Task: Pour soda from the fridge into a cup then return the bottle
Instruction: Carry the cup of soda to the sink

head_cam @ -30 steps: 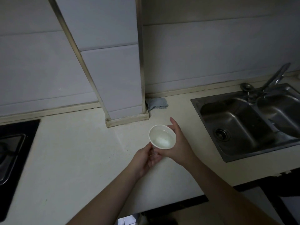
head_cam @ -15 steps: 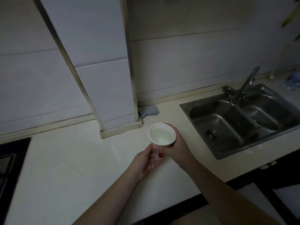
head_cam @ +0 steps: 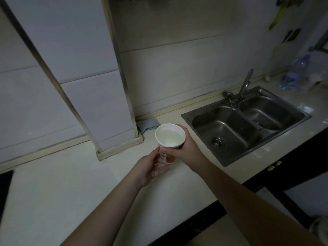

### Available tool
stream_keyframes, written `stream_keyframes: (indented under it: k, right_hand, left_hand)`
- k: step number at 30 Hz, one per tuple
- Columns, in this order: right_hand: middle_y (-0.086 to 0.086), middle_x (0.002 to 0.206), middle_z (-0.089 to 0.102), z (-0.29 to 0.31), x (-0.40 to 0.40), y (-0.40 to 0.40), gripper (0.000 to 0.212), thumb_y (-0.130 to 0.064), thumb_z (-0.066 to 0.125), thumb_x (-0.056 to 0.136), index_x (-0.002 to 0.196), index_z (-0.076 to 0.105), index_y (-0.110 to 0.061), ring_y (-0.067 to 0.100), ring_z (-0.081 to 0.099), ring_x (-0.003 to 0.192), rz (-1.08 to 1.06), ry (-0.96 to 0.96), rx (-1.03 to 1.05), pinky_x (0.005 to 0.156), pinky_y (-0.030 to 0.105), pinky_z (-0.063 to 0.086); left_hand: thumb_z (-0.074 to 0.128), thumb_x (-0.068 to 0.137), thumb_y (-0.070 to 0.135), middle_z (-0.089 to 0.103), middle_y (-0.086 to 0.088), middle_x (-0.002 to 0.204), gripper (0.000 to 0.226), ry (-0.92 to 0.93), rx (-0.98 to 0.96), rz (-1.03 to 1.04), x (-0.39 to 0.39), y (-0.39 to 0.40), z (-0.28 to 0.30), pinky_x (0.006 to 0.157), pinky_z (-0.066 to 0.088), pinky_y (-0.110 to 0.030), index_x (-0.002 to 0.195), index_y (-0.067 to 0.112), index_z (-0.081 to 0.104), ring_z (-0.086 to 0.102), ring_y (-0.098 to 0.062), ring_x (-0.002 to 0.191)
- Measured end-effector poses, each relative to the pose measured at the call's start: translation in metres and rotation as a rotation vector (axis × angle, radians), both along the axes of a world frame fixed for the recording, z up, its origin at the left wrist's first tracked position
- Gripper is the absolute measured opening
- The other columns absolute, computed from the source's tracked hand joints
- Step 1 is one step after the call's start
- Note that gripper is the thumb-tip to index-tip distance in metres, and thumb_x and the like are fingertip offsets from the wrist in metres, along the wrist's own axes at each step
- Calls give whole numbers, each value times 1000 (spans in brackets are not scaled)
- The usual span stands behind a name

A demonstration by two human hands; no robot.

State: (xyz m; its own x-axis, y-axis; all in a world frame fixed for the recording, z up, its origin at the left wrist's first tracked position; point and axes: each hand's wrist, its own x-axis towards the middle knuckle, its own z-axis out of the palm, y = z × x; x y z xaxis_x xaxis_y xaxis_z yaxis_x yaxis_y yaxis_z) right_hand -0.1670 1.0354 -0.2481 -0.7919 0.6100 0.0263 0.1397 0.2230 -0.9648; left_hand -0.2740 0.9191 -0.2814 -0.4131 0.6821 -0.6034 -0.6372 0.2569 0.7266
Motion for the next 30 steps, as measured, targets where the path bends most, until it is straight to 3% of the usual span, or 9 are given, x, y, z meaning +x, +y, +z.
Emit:
stream_keyframes:
  k: [2, 8, 11, 15, 21, 26, 30]
  right_hand:
    - [-9, 132, 48, 4, 4, 7, 88, -26, 85, 67, 137, 33, -34, 11, 46, 123, -12, 5, -4, 102, 44, 47]
    - [-13, 130, 49, 15, 27, 38, 83, -30, 85, 67, 131, 34, -42, 10, 47, 122, -26, 4, -28, 104, 46, 44]
    - [-13, 131, 50, 17, 47, 59, 86, -36, 84, 65, 135, 35, -38, 11, 47, 123, -64, 8, -44, 104, 48, 43]
    - [-19, 125, 50, 25, 84, 92, 80, -32, 85, 67, 131, 37, -42, 7, 47, 120, -122, 15, -68, 101, 38, 45]
    - [-18, 127, 53, 31, 152, 149, 89, -49, 86, 52, 128, 39, -47, 8, 49, 121, -212, 32, -72, 102, 43, 45]
    - [-16, 125, 56, 39, 219, 197, 88, -42, 87, 53, 128, 41, -45, 8, 52, 119, -259, 52, -93, 102, 45, 45]
    - [-16, 121, 60, 40, 267, 233, 82, -41, 88, 52, 121, 44, -49, 3, 56, 114, -333, 65, -73, 101, 40, 47]
  left_hand:
    - [53, 98, 38, 75, -5, 82, 35, 6, 2, -11, 2, 6, 4, 68, 60, -33, 111, 7, 64, 73, -24, 91]
    - [53, 97, 42, 75, -4, 83, 38, 49, 10, -78, 22, 36, 12, 73, 60, -33, 108, 8, 65, 73, -18, 85]
    - [54, 95, 49, 76, -6, 94, 45, 81, 13, -124, 39, 60, 16, 77, 59, -35, 112, 9, 66, 73, -19, 92]
    - [53, 94, 50, 75, -9, 94, 49, 92, 22, -158, 71, 99, 20, 85, 58, -33, 110, 6, 66, 72, -20, 91]
    - [54, 95, 45, 74, -9, 86, 43, 77, 33, -234, 133, 166, 31, 87, 57, -32, 104, 5, 66, 71, -18, 83]
    - [54, 95, 44, 74, -13, 91, 42, 81, 44, -321, 192, 224, 37, 71, 60, -26, 104, 5, 66, 72, -18, 77]
    - [53, 96, 45, 73, -14, 97, 42, 77, 57, -402, 234, 269, 34, 78, 59, -29, 109, 6, 65, 71, -19, 83]
